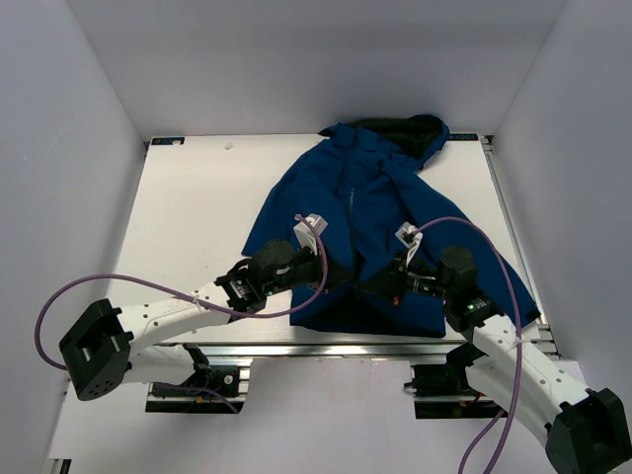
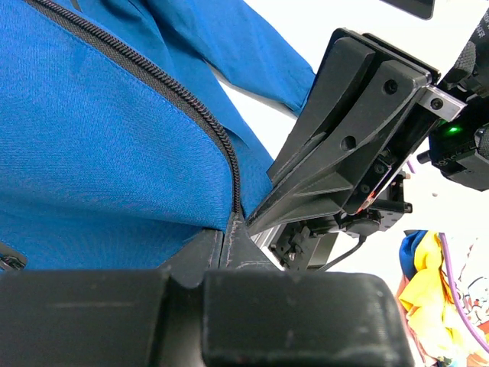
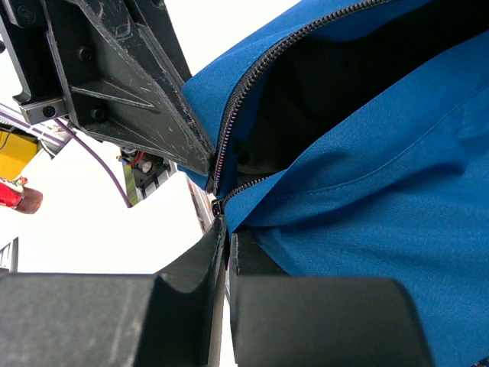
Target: Zip up the jacket
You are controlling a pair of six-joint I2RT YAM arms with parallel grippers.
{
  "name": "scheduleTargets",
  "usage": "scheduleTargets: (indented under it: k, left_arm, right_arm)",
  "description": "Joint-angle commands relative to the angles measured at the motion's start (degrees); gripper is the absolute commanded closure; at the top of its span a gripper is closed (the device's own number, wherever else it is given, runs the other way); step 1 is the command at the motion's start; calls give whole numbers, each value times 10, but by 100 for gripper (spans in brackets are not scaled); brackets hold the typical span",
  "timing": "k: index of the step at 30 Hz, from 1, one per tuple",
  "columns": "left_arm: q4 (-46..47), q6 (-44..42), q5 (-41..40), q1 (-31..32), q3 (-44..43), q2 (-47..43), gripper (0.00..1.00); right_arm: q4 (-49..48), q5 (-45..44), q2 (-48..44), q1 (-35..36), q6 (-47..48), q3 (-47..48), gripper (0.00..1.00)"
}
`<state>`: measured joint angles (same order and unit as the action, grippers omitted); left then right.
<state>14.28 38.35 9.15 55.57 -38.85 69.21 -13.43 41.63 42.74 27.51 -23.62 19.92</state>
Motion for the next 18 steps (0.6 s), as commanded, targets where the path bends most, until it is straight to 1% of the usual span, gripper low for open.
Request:
scheduleTargets:
  k: [1, 13, 18]
  left_arm:
    - [20, -3, 19, -1, -6, -2, 100]
    - [22, 1, 20, -1, -7, 3, 100]
    - [29, 2, 31, -1, -6, 3, 100]
  right_arm:
    - [-41, 20, -9, 4, -2, 16, 100]
    - [-75, 26, -3, 4, -21, 11, 100]
    - [-77, 12, -6, 3, -27, 7, 100]
